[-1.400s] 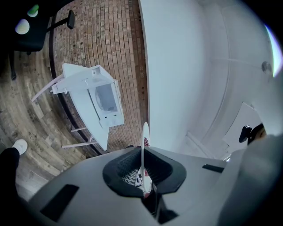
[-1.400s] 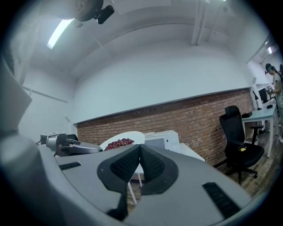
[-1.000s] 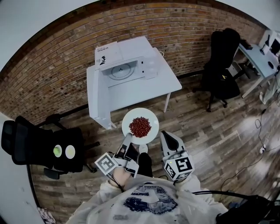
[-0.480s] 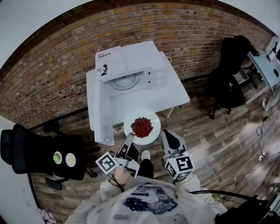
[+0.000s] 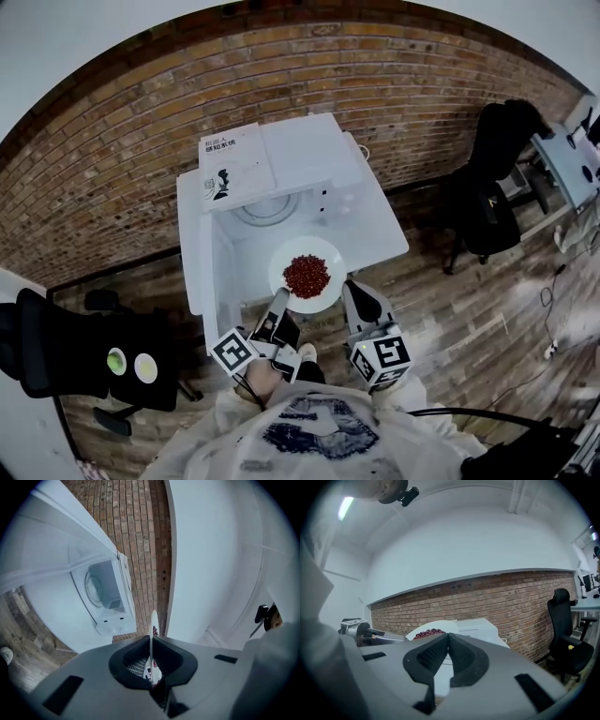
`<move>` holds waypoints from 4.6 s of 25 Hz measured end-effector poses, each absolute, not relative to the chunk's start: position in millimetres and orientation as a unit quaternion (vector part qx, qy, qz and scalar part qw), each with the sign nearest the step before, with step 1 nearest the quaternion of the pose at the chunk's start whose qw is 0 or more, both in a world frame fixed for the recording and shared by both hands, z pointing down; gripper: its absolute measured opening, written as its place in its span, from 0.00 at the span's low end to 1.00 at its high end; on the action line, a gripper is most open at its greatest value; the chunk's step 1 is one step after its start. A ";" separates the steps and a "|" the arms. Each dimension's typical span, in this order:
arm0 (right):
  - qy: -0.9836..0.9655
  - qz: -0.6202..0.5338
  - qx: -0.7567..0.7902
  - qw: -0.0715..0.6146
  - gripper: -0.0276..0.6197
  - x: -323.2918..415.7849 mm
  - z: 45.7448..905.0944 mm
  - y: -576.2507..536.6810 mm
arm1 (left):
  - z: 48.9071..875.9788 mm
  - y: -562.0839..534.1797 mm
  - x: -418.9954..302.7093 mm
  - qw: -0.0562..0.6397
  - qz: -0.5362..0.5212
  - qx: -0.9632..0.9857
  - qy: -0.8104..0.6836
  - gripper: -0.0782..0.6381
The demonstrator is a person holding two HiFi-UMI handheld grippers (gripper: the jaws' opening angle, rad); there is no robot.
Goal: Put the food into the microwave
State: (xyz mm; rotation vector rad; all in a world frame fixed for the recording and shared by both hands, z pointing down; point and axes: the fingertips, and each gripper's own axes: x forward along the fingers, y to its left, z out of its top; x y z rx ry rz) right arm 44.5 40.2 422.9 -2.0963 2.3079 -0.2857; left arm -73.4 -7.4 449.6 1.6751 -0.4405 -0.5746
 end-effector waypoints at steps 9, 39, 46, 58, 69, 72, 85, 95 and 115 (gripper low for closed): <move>0.744 -0.096 -0.661 -0.005 0.06 48.0 422.4 -9.3 | 454.6 -53.3 -69.1 0.620 -0.253 0.715 -0.200 0.13; 0.842 -0.106 -0.528 -0.017 0.06 109.2 431.7 -129.3 | 486.5 -128.4 -37.7 0.584 -0.327 0.650 -0.359 0.13; 0.844 -0.110 -0.524 -0.024 0.06 117.7 434.8 -134.6 | 494.4 -130.0 -33.9 0.587 -0.328 0.645 -0.363 0.13; 0.848 -0.111 -0.516 -0.045 0.06 108.1 443.5 -136.2 | 558.8 -140.2 -53.6 0.584 -0.292 0.639 -0.406 0.13; 0.851 -0.102 -0.511 -0.058 0.06 95.4 458.5 -162.5 | 586.6 -174.2 -62.4 0.585 -0.306 0.624 -0.418 0.13; 0.851 -0.102 -0.511 -0.058 0.06 90.1 462.0 -171.5 | 596.4 -179.6 -65.0 0.591 -0.299 0.614 -0.429 0.13; 0.850 -0.109 -0.512 -0.060 0.06 77.7 474.9 -197.5 | 621.6 -221.2 -59.2 0.600 -0.302 0.597 -0.439 0.13; 0.846 -0.113 -0.517 -0.056 0.06 71.5 480.0 -218.1 | 638.4 -251.2 -56.0 0.600 -0.303 0.589 -0.448 0.13; 0.845 -0.122 -0.516 -0.070 0.06 70.1 491.1 -234.8 | 669.9 -294.4 -55.7 0.609 -0.289 0.567 -0.474 0.13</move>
